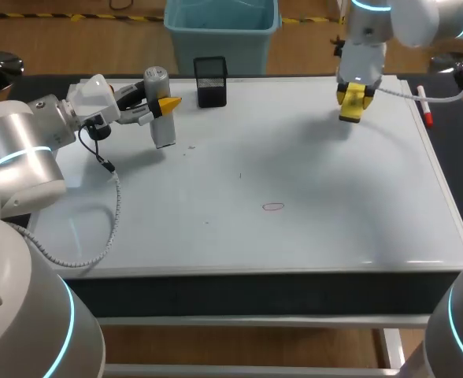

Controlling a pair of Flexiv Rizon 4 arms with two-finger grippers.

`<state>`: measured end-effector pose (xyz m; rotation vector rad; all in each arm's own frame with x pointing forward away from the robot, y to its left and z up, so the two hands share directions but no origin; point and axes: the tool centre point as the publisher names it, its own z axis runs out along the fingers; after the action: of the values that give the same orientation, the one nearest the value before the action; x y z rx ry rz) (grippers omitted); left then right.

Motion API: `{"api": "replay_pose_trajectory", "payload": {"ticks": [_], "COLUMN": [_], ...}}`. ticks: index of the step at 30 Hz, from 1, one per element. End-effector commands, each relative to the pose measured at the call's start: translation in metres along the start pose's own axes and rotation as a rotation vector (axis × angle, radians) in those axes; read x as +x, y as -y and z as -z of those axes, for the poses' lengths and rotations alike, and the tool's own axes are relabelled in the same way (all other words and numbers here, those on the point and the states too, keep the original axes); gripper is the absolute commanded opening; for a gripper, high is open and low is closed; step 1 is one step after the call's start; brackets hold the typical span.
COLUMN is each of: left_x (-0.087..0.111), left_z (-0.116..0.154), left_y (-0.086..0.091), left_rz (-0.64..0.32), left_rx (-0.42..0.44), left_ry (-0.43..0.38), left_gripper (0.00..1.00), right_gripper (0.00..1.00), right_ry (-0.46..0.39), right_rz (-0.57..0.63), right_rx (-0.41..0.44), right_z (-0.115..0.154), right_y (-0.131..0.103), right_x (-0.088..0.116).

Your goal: Pick up the inspection probe, press it on each red-marked spot on the whiteboard one by one, put down the probe, pick up the eraser, and wipe off all the red marks.

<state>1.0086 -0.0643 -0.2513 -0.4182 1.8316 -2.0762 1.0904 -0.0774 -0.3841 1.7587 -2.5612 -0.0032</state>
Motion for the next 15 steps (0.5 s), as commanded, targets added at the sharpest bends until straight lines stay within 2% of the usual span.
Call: {"api": "replay_pose_trajectory", "payload": {"ticks": [1, 10, 15], "left_x": [0.000, 0.000, 0.000], "left_z": [-0.001, -0.001, -0.001], "left_y": [0.001, 0.001, 0.001], "left_rz": [-0.002, -0.002, -0.002], "left_rx": [0.001, 0.001, 0.001], "left_ry": [0.003, 0.003, 0.003], "left_gripper": [0.00, 0.00, 0.00], "right_gripper": [0.00, 0.00, 0.00], "right_ry": [-0.005, -0.013, -0.012], "right_rz": [-0.017, -0.056, -0.056], "right_rx": [-0.032, -0.033, -0.033], "right_z": [-0.006, -0.007, -0.007], "right_y": [0.015, 0.023, 0.022], "right_x": [0.005, 0.019, 0.020]}}
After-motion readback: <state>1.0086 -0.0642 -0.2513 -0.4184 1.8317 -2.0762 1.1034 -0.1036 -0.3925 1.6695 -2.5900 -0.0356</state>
